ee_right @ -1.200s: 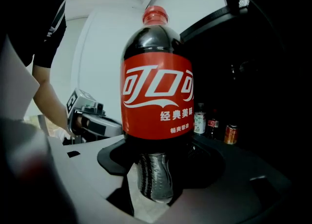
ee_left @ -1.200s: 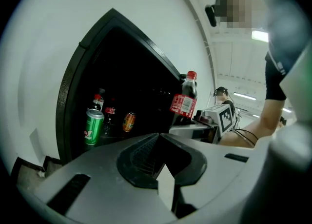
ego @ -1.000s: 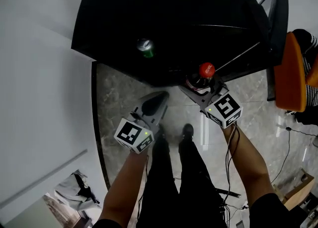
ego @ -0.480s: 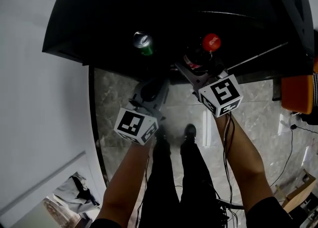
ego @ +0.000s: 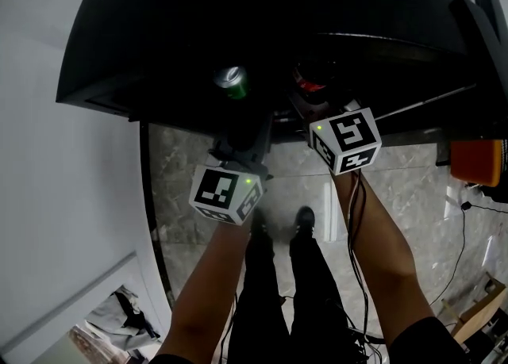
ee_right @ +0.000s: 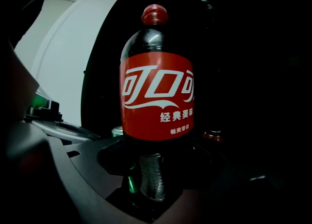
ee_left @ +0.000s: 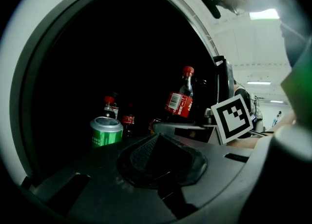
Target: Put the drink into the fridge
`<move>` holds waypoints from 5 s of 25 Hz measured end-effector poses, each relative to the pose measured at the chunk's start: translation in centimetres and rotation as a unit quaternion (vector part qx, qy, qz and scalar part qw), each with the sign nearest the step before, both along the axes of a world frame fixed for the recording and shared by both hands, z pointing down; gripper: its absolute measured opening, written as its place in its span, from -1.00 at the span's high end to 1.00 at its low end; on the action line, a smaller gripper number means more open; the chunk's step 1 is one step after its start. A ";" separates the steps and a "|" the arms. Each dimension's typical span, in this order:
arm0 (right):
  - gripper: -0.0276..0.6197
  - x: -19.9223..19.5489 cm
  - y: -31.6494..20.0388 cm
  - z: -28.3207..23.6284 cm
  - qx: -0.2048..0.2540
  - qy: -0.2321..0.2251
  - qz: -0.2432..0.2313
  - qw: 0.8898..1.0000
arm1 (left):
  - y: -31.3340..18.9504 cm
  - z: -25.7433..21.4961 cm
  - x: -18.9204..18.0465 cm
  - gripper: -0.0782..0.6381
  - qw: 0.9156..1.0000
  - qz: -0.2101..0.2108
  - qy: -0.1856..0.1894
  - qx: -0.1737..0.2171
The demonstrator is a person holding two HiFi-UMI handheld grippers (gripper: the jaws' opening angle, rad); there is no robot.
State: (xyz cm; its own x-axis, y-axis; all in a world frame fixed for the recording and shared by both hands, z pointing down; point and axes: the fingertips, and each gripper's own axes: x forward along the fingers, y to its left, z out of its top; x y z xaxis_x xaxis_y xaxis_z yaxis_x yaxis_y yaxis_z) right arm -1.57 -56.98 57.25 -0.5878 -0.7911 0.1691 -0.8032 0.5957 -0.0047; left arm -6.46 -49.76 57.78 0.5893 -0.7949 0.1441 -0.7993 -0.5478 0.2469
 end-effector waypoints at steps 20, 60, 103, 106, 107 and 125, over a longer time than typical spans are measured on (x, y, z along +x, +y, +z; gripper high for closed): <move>0.04 -0.3 -1.0 4.1 -0.019 0.010 0.021 1.000 | -1.9 2.0 -0.4 0.75 0.999 -0.029 -0.016 -0.010; 0.49 2.8 14.8 -2.8 -0.097 -0.004 -0.015 0.995 | 14.6 -4.1 -1.3 0.75 0.996 -0.018 -0.025 -0.081; 0.84 8.4 74.6 -25.5 -0.056 -0.073 -0.272 0.958 | 66.2 -25.0 7.9 0.75 0.976 0.205 0.057 0.035; 0.84 8.9 76.7 -24.6 -0.060 -0.093 -0.271 0.956 | 69.6 -24.4 9.2 0.75 0.976 0.211 0.051 0.028; 0.84 8.7 77.2 -24.7 -0.056 -0.098 -0.274 0.955 | 70.5 -24.1 9.4 0.75 0.976 0.214 0.046 0.024; 0.84 12.4 79.7 -26.4 -0.033 -0.115 -0.277 0.954 | 73.4 -24.3 11.8 0.75 0.980 0.196 0.017 0.012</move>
